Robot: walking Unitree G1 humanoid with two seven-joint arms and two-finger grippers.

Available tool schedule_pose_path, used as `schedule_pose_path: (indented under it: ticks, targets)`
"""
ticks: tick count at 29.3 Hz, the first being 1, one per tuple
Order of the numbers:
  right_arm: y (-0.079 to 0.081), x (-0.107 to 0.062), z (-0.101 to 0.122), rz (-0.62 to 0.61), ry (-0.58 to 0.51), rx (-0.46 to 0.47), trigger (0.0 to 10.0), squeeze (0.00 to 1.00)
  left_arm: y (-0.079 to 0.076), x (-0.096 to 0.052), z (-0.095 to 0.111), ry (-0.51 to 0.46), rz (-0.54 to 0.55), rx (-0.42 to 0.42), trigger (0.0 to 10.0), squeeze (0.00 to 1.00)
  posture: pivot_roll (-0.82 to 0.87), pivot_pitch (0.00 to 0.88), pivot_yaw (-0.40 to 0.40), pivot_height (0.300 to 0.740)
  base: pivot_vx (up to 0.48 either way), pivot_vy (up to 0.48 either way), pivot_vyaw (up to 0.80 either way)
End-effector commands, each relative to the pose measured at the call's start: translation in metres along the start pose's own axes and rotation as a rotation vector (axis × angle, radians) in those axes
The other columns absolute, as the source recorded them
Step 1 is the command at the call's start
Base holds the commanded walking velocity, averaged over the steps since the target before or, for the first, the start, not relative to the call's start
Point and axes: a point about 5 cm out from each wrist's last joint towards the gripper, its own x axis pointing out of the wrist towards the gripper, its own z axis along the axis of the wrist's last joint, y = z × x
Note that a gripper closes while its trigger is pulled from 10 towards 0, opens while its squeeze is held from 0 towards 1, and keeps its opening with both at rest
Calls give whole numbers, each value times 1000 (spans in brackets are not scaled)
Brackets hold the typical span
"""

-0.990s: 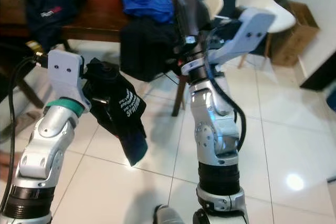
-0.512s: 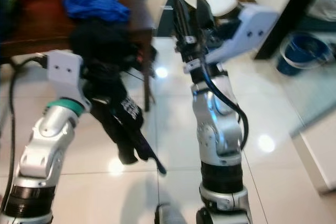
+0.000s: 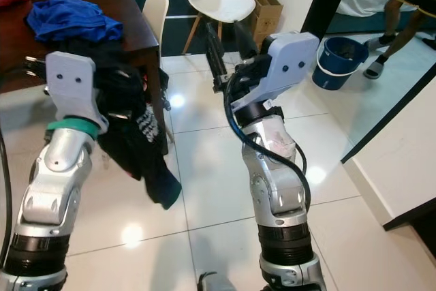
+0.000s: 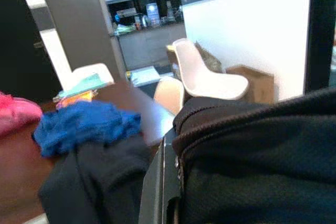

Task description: Hang hanger

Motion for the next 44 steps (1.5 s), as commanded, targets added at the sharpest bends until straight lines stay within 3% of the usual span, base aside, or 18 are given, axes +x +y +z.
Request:
schedule_pose_path:
  ticks: [1,16,19,23,24,26,27,33,34,36,37,42,43,44]
  targets:
    - [5,1,-2,14,0,16,10000,0,9,0,6,-45,49,29,10000,0,-23,14,32,740,480,0,0]
    - [2,0,-4,-7,7,9,10000,0,13,4,19,-118,106,99,10000,0,-21,22,36,740,475,0,230]
    - [1,2,-2,-17,-15,47,10000,0,16,8,30,-188,127,152,10000,0,-16,23,36,740,472,0,0]
    - [1,3,0,-20,-27,64,10000,0,18,9,34,-212,136,168,10000,0,-16,23,36,740,472,0,0]
    - [6,14,12,19,-85,63,10000,0,21,14,42,-256,157,193,10000,0,-19,21,43,740,472,0,0]
    - [6,14,12,19,-85,63,10000,0,21,14,42,-256,157,193,10000,0,-19,21,43,740,472,0,0]
    - [10,24,22,54,-127,60,10000,0,24,19,50,-287,174,205,10000,0,-16,17,41,740,472,0,0]
    - [12,30,22,80,-127,27,10000,0,27,23,57,-316,187,207,10000,0,-9,16,31,740,472,0,0]
    - [8,30,9,73,-70,-47,10000,0,29,29,69,-363,202,211,10000,0,-5,17,22,740,472,0,0]
    - [8,30,9,73,-70,-47,10000,0,29,29,69,-363,202,211,10000,0,-5,17,22,740,472,0,0]
    - [-1,21,-11,53,24,-115,10000,0,32,36,87,-439,219,221,10000,0,-6,17,19,740,472,0,0]
    - [-1,21,-11,53,24,-115,10000,0,32,36,87,-439,219,221,10000,0,-6,17,19,740,472,0,0]
    - [-11,10,-31,32,125,-192,10000,0,38,44,111,-537,246,243,10000,0,-7,17,19,740,472,0,0]
    - [-11,10,-31,32,125,-192,10000,0,38,44,111,-537,246,243,10000,0,-7,17,19,740,472,0,0]
